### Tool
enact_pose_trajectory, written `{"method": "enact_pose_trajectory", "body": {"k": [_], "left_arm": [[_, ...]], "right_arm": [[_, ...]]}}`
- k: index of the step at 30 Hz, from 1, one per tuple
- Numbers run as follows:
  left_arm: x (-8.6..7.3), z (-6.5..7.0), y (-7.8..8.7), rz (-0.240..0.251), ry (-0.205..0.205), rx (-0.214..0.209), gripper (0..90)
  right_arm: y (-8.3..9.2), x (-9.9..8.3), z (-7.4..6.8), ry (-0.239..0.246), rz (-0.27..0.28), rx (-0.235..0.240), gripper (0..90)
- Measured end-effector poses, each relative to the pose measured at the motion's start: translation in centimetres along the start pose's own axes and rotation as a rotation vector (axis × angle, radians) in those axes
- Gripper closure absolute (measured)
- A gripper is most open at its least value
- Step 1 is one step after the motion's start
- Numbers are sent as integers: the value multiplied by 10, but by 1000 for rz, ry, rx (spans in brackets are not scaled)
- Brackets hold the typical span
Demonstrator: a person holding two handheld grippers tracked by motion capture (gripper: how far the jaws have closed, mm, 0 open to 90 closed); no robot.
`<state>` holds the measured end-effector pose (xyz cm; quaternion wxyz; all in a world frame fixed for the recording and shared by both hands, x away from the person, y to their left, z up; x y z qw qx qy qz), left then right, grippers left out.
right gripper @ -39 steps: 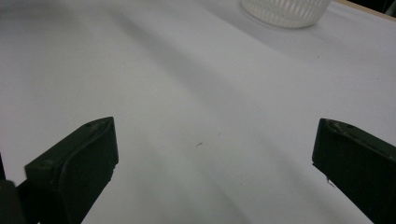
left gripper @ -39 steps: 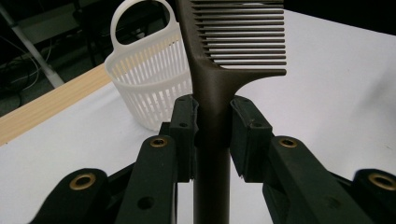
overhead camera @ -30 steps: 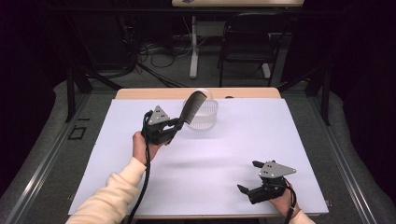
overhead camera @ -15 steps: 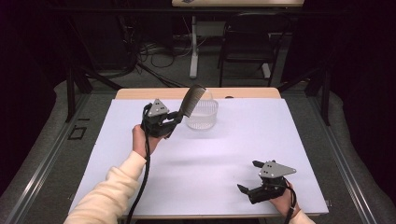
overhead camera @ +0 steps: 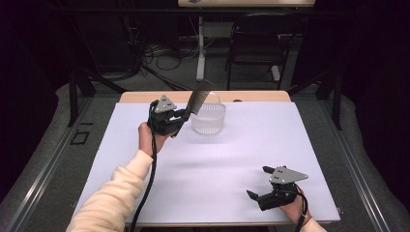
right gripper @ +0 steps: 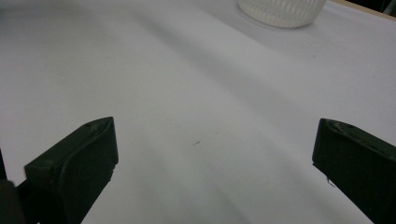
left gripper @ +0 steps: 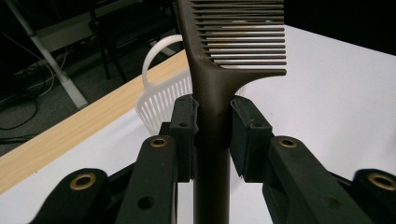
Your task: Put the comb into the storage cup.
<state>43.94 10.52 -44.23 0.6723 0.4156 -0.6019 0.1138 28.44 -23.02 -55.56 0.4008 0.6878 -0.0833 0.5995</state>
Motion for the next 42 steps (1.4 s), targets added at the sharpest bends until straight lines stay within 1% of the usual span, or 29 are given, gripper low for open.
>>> {"method": "enact_pose_trajectory", "body": {"k": [4,6,10,14,19,24,29,32,39,42], "left_arm": [[3,-4,-3,3,5,4,724],[4,-7,-5,-8,-4,11,724],[5,-12,-9,-16,6,21,724],[8,-17,-13,-30,8,12,724],[11,-20,-15,-29,6,13,725],[15,-22,-17,-30,1,16,724],[20,-24,-19,-23,3,17,725],[22,-25,-21,-24,-8,17,724],[26,-30,-27,-32,-1,30,724],[28,-31,-29,-26,5,32,724]], "right_arm": [[-1,1,-1,4,0,4,0],[-2,0,-1,2,-4,10,0],[-1,1,-1,5,0,12,0],[-3,0,-2,8,-8,31,0],[-2,1,-2,5,-5,36,0],[-4,1,-2,4,-10,31,0],[-3,1,-3,9,-6,34,0],[-3,1,-3,9,-13,36,0],[-4,1,-3,4,-14,43,0],[-3,1,-3,4,-12,43,0]]}}
Point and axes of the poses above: each handheld gripper's, and its own axes: y roughly backward along the jaws, x roughly out of its top, z roughly to its right, the point moved 3 cm from there along -y, roughly forward along the jaws, and after that the axes turned 4 degrees about z, right-handed, at the moved point
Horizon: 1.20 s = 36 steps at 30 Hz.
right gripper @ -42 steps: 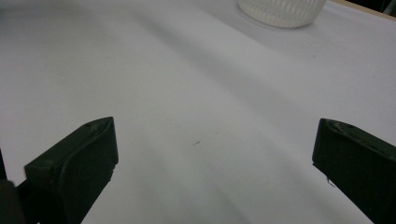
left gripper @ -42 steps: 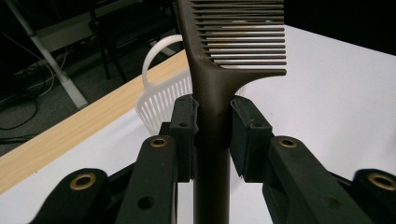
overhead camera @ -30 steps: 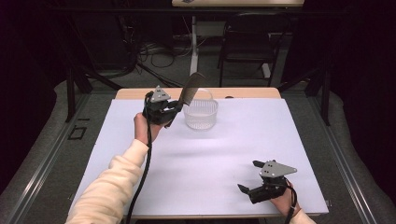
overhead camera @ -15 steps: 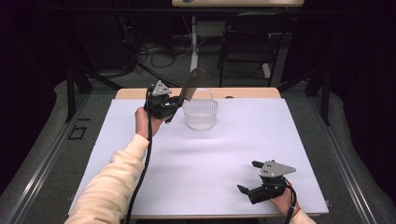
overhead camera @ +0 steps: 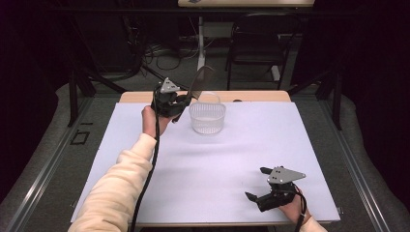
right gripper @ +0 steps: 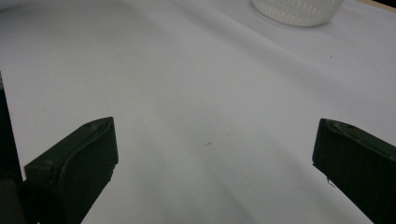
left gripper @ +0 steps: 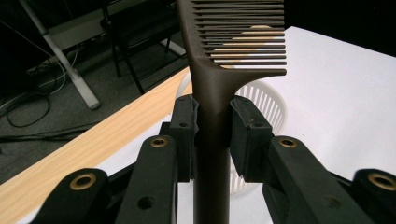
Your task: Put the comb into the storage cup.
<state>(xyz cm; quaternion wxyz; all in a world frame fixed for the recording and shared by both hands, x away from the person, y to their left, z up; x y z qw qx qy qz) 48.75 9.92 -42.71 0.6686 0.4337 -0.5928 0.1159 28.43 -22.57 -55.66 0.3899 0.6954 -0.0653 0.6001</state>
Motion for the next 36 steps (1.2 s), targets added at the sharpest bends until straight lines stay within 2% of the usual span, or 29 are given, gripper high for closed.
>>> {"method": "enact_pose_trajectory", "body": {"k": [19,36], "left_arm": [[10,-4,-11,14,2,17,724],[19,-10,-22,55,23,18,724]], "right_arm": [[1,0,-1,14,10,2,0],[1,0,-1,17,13,2,0]]}}
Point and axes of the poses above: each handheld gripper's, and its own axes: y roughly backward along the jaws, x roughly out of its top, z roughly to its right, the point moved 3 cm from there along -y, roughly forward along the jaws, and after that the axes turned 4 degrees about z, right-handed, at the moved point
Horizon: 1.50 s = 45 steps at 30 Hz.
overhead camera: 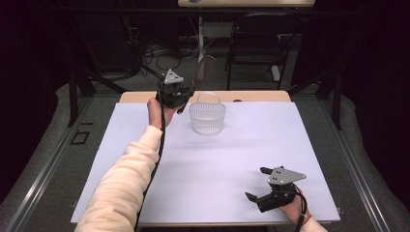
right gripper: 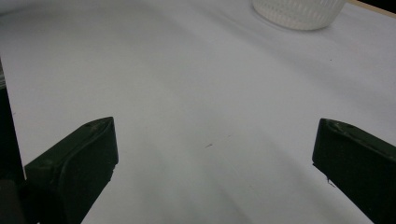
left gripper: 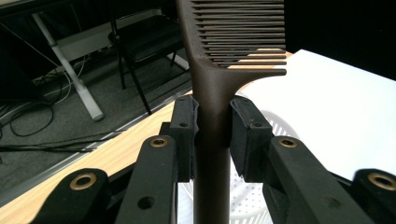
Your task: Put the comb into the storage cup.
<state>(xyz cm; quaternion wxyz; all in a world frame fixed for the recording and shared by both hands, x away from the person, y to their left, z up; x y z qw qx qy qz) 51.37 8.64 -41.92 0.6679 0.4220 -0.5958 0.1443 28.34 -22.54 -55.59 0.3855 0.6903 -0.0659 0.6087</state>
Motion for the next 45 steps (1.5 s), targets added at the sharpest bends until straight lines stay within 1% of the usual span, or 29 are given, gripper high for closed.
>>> {"method": "enact_pose_trajectory", "body": {"k": [5,8,12,18,20,30,32,36,40,43,45], "left_arm": [[3,1,-4,12,6,-1,724],[6,2,-5,28,-11,6,724],[9,3,-5,40,-16,13,724],[11,2,-10,54,-14,9,724],[12,3,-11,58,-13,3,724],[17,6,-19,84,-14,0,724],[17,7,-20,95,-12,-4,724],[16,9,-24,100,-14,-9,724],[15,9,-26,111,-15,-3,724],[14,9,-28,125,-8,-5,724],[14,8,-29,137,-4,-15,724]], "right_arm": [[0,0,0,0,1,0,0],[0,0,0,-2,1,1,0],[0,0,-1,-3,-1,4,0],[0,0,-1,-1,1,3,0],[0,0,-1,-2,4,5,0],[1,1,-1,-6,4,4,0],[1,1,-1,-6,6,5,0],[1,1,-1,-6,7,5,0],[1,1,0,-5,7,5,0],[1,1,0,-4,8,4,0],[1,1,0,-4,7,4,0]]}}
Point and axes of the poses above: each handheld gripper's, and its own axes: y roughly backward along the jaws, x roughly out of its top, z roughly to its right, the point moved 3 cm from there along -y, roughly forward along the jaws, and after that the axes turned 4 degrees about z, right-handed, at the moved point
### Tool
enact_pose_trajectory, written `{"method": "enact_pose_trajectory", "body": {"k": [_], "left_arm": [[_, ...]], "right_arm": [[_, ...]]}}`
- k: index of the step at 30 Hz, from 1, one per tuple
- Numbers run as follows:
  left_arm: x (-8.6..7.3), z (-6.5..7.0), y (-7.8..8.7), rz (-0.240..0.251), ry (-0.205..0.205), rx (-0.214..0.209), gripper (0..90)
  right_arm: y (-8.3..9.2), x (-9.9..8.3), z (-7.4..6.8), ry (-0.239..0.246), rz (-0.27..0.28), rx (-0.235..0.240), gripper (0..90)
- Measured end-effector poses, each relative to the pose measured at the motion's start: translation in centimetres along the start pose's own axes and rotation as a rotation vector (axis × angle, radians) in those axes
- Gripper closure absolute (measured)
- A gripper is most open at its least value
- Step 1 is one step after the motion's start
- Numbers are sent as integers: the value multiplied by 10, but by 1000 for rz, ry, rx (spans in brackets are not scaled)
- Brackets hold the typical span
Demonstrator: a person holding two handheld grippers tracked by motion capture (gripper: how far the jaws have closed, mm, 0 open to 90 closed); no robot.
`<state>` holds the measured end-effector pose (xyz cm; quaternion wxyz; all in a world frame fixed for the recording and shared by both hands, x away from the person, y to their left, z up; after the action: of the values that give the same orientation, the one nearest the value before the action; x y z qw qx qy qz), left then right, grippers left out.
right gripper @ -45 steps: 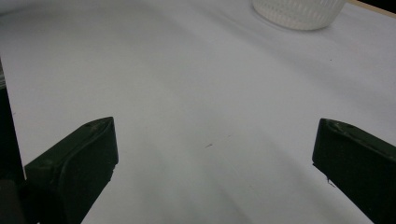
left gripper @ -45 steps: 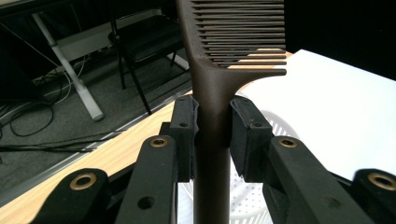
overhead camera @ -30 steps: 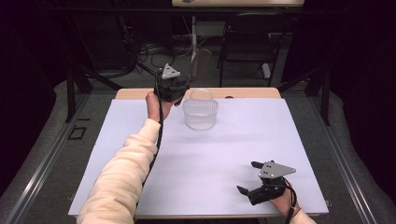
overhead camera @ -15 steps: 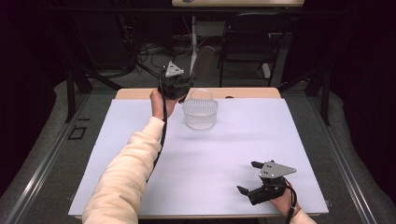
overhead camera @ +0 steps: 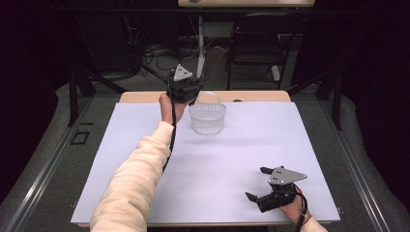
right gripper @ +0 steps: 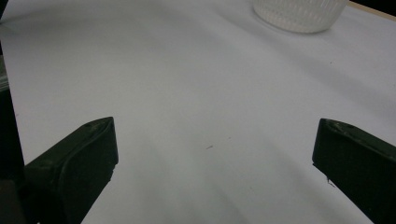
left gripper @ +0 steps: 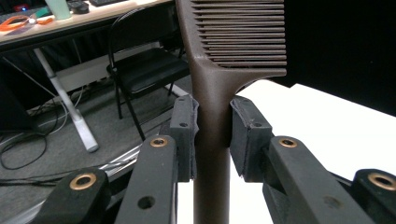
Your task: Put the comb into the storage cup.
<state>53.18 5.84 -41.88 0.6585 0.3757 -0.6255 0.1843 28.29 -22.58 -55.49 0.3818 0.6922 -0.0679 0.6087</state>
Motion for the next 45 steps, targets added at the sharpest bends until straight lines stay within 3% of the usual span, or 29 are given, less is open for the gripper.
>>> {"method": "enact_pose_trajectory", "body": {"k": [9,30,41,45], "left_arm": [[-5,2,-7,-3,1,-10,724],[-17,5,-23,-47,-42,-44,724],[-24,10,-29,-71,-84,-59,723],[-27,10,-31,-77,-80,-69,724]], "right_arm": [[0,0,0,0,3,0,0],[1,0,0,-5,4,-1,0],[1,0,0,-2,5,-1,0],[1,0,0,-3,6,-2,0]]}}
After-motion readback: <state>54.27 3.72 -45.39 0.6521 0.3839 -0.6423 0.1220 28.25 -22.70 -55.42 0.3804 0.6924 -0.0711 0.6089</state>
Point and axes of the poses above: each handheld gripper's, and its own axes: y roughly backward along the jaws, x roughly out of its top, z roughly to its right, the point moved 3 cm from there along -y, roughly forward along the jaws, and after that the axes turned 4 degrees about z, right-handed, at the moved point
